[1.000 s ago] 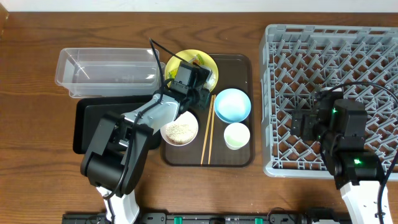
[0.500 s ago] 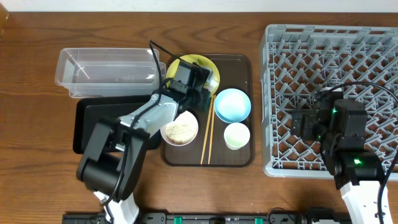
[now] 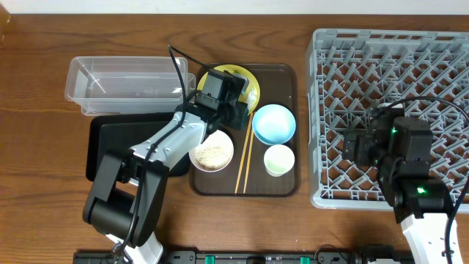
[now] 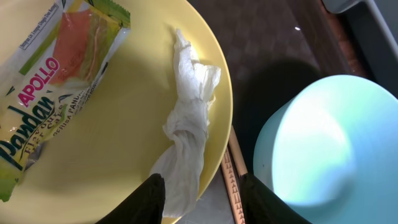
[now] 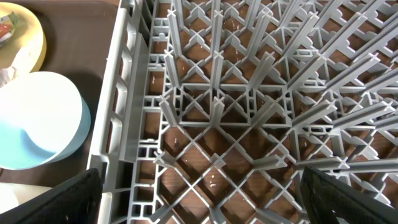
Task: Sort waste into correct bins and load items into the dishwasher rack
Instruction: 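Grasp the white tissue on the yellow plate with left gripper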
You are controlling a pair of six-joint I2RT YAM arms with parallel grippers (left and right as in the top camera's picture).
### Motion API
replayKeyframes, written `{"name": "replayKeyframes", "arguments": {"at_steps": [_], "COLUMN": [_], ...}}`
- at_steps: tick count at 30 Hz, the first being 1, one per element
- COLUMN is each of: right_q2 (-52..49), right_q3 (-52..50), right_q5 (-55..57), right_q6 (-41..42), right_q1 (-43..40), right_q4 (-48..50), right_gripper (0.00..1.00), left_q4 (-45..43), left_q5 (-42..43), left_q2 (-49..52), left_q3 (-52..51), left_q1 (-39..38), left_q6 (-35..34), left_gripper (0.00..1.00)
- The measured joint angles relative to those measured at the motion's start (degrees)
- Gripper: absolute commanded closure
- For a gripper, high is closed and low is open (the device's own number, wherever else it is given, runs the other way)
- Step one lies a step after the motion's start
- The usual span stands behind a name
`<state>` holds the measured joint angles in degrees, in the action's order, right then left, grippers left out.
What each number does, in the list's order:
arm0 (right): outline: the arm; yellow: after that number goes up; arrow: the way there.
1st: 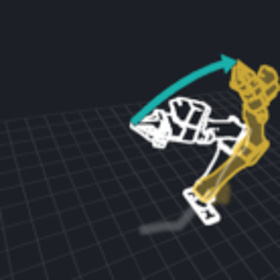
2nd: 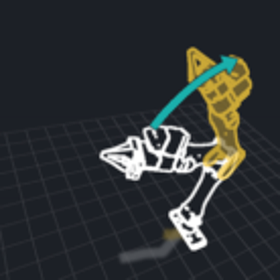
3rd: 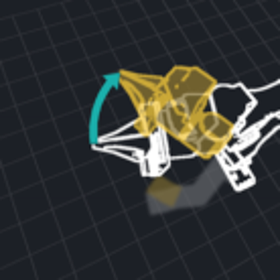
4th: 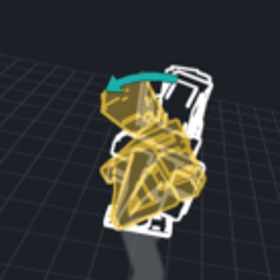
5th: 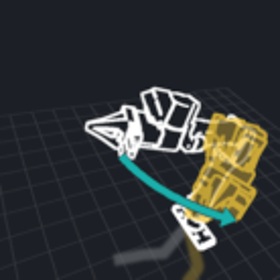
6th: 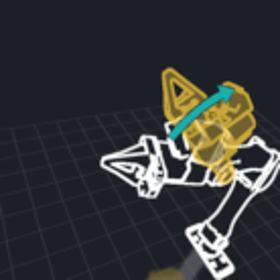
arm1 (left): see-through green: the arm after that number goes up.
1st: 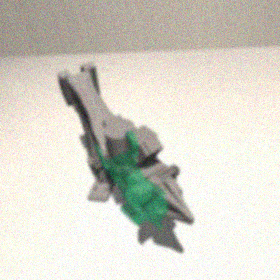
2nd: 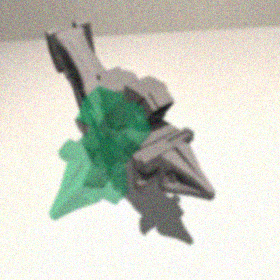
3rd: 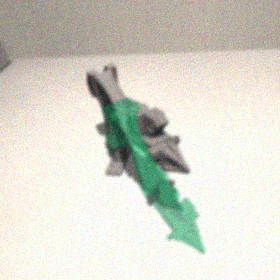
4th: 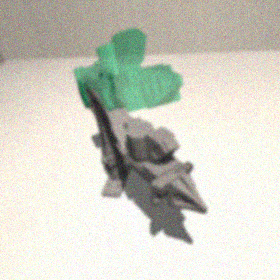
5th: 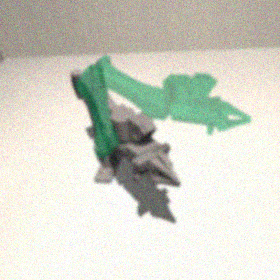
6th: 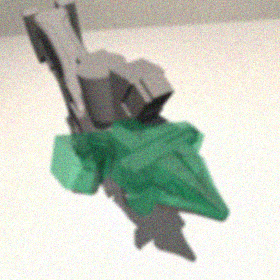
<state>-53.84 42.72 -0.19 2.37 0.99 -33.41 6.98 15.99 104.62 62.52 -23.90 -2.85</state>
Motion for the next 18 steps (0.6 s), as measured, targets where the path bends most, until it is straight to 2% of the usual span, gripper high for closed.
{"name": "replayKeyframes", "arguments": {"at_steps": [10,14,18], "right_q2": [0.0,0.0,0.0], "right_q3": [0.0,0.0,0.0], "right_q5": [0.0,0.0,0.0], "right_q6": [0.0,0.0,0.0], "right_q1": [0.0,0.0,0.0], "right_q4": [0.0,0.0,0.0], "right_gripper": [0.01,0.01,0.01], "left_q4": [-0.7,-2.25,-2.78], "left_q5": [-2.1,-3.32,-3.98], "left_q2": [2.1,3.32,3.43], "left_q3": [0.0,0.0,0.0], "left_q1": [0.0,0.0,0.0], "left_q6": [-0.11,-0.22,-0.09], "left_gripper": [0.57,0.64,0.66]}}
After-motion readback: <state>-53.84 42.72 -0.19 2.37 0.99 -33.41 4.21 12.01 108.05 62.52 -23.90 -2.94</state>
